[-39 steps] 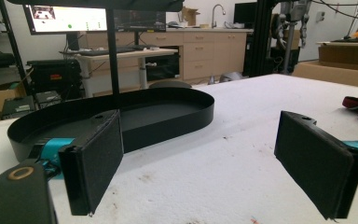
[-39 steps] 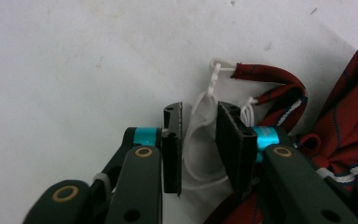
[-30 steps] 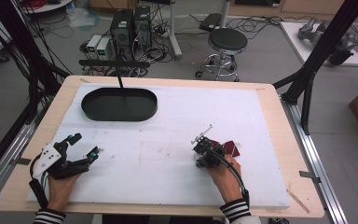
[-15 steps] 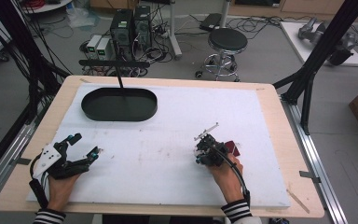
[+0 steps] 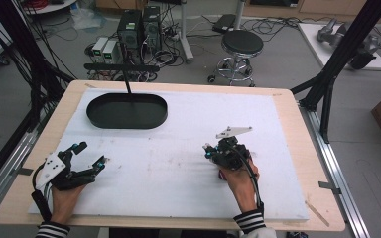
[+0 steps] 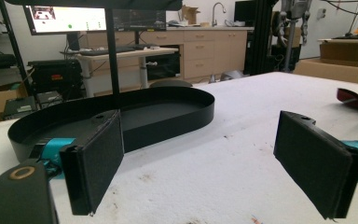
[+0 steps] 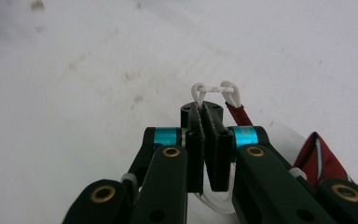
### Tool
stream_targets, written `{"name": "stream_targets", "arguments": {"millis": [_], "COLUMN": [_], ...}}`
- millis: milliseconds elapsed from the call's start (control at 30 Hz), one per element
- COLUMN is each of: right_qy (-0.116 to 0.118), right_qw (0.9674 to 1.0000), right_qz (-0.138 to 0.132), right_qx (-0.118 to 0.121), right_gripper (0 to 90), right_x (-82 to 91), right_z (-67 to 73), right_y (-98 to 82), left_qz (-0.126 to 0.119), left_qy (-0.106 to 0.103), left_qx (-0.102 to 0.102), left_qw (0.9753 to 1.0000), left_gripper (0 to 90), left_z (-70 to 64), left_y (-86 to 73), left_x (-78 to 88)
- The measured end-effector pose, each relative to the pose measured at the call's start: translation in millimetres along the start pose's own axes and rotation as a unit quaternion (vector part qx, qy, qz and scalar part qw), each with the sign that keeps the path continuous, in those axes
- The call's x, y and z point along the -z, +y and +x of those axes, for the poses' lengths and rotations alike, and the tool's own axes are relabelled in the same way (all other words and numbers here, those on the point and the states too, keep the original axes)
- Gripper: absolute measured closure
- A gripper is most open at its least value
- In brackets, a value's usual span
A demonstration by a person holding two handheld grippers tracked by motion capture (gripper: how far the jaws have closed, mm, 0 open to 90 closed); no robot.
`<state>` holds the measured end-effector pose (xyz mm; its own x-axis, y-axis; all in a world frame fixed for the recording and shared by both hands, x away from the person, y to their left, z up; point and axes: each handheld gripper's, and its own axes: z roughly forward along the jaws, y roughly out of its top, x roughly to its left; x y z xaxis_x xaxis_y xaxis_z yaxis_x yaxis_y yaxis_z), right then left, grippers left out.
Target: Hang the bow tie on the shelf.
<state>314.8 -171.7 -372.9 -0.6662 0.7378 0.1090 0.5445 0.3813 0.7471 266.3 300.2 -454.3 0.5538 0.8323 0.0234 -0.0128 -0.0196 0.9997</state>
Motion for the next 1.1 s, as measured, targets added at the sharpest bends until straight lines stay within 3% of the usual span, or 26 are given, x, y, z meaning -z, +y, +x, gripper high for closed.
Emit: {"name": "stream_targets", "arguments": {"millis": [67, 133, 200, 300, 333, 567, 633, 700, 733, 800, 867, 900, 1100], "right_qy": [0.001, 0.003, 0.002, 0.003, 0.004, 0.008, 0.009, 0.012, 0.012, 0.011, 0.013, 0.007, 0.004], "right_qw": [0.9999, 0.9984, 0.9968, 0.9949, 0.9916, 0.976, 0.97, 0.9668, 0.9668, 0.9615, 0.9604, 0.9581, 0.9553], "right_qz": [-0.014, -0.056, -0.08, -0.101, -0.128, -0.217, -0.242, -0.255, -0.255, -0.274, -0.278, -0.286, -0.294], "right_qx": [-0.001, 0.003, 0.006, 0.009, 0.017, 0.019, 0.018, 0.012, 0.012, 0.013, 0.013, 0.018, 0.029], "right_gripper": [87.7, 87.6, 87.7, 87.7, 87.6, 87.6, 87.7, 87.6, 87.6, 87.7, 87.7, 87.7, 87.7], "right_x": [1.1, 5.7, 8.6, 11.2, 13.6, 22.1, 23.0, 22.9, 22.9, 22.5, 22.6, 22.4, 21.5], "right_z": [-0.3, 0.2, 1.2, 1.7, 2.5, 6.1, 5.9, 4.9, 4.9, 4.1, 4.4, 5.5, 8.8], "right_y": [1.1, 4.9, 8.1, 11.7, 15.5, 29.3, 32.6, 35.7, 35.7, 40.3, 41.7, 44.4, 51.7], "left_qz": [0.0, 0.0, 0.0, 0.0, 0.0, 0.001, 0.001, 0.0, 0.0, 0.0, 0.0, 0.0, 0.0], "left_qy": [0.0, 0.0, 0.0, 0.0, 0.0, 0.0, 0.0, 0.0, 0.0, -0.001, -0.001, -0.001, -0.001], "left_qx": [0.0, 0.0, 0.0, 0.001, 0.001, 0.0, 0.0, 0.001, 0.001, 0.001, 0.001, 0.002, 0.002], "left_qw": [1.0, 1.0, 1.0, 1.0, 1.0, 1.0, 1.0, 1.0, 1.0, 1.0, 1.0, 1.0, 1.0], "left_gripper": [16.1, 16.1, 16.1, 16.1, 16.1, 16.2, 16.1, 16.1, 16.1, 16.1, 16.1, 16.1, 16.1], "left_z": [0.0, 0.0, 0.1, 0.1, 0.2, 0.1, 0.2, 0.5, 0.5, 0.6, 0.6, 0.7, 0.7], "left_y": [0.0, 0.0, 0.0, 0.0, 0.0, 0.0, 0.0, 0.0, 0.0, 0.0, 0.0, 0.0, 0.0], "left_x": [0.0, 0.0, 0.0, 0.0, 0.0, 0.0, 0.0, 0.2, 0.2, 0.2, 0.2, 0.1, 0.1]}}
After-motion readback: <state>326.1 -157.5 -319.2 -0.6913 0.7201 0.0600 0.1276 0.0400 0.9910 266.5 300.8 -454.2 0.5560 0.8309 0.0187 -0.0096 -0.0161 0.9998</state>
